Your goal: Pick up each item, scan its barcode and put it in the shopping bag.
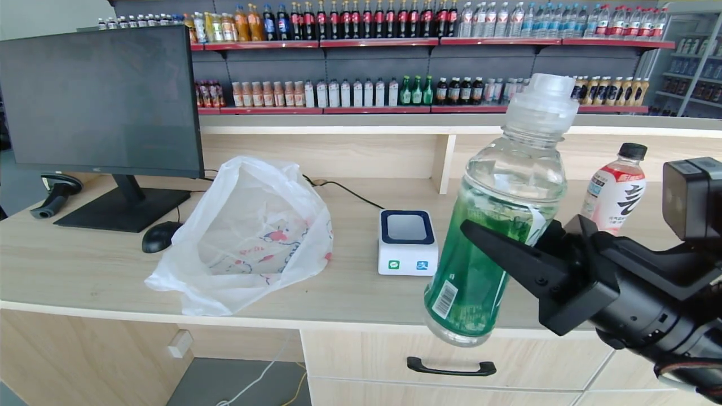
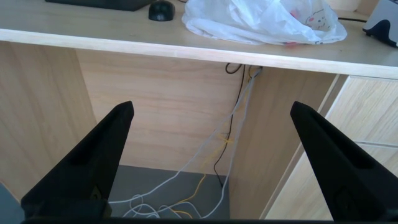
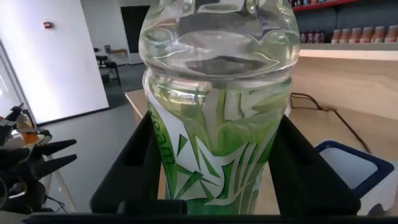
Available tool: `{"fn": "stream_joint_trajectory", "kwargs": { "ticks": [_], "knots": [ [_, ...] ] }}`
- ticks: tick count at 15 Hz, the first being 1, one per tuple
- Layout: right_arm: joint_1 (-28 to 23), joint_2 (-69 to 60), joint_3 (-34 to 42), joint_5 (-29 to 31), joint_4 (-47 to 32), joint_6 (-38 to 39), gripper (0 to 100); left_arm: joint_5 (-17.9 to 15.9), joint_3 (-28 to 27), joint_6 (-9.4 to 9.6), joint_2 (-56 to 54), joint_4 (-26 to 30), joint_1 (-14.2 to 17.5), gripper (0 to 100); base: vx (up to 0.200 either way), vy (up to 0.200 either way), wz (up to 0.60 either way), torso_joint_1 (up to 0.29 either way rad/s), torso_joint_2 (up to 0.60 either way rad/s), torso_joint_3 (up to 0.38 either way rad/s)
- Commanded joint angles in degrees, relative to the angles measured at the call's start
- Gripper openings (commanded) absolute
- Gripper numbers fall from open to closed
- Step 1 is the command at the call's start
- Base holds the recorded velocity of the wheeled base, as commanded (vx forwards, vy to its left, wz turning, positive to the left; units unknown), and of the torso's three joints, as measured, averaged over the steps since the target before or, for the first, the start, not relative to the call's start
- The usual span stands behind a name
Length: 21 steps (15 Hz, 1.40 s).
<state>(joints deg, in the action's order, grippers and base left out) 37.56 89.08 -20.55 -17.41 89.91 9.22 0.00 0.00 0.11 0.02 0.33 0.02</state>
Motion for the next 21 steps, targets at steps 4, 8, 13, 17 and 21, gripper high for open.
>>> {"fn": "stream_joint_trajectory", "kwargs": {
  "ticks": [4, 8, 13, 17, 21],
  "knots": [
    [-3.55, 0.22, -0.80, 4.84, 0.09, -6.84, 0, 0.00, 0.00, -0.02, -0.02, -0.07, 0.06, 100, 0.000, 0.000, 0.00, 0.000, 0.00, 0.000],
    [-6.97, 0.04, -1.51, 18.20, 0.09, -7.90, 0, 0.00, 0.00, -0.02, 0.06, 0.02, -0.02, 100, 0.000, 0.000, 0.00, 0.000, 0.00, 0.000],
    [-20.68, 0.48, 0.07, 20.48, 0.09, -11.85, 0, 0.00, 0.00, -0.02, -0.02, 0.02, -0.02, 100, 0.000, 0.000, 0.00, 0.000, 0.00, 0.000],
    [-22.79, 0.40, -0.10, 20.57, 0.09, -11.59, 0, 0.00, 0.00, 0.07, -0.02, 0.11, -0.02, 100, 0.000, 0.000, 0.00, 0.000, 0.00, 0.000],
    [-22.97, 1.27, -1.95, 20.57, 0.09, -10.36, 0, 0.00, 0.00, -0.02, -0.02, 0.11, -0.02, 100, -0.100, 0.000, 0.00, 0.002, 0.00, 0.000]
  ]
}}
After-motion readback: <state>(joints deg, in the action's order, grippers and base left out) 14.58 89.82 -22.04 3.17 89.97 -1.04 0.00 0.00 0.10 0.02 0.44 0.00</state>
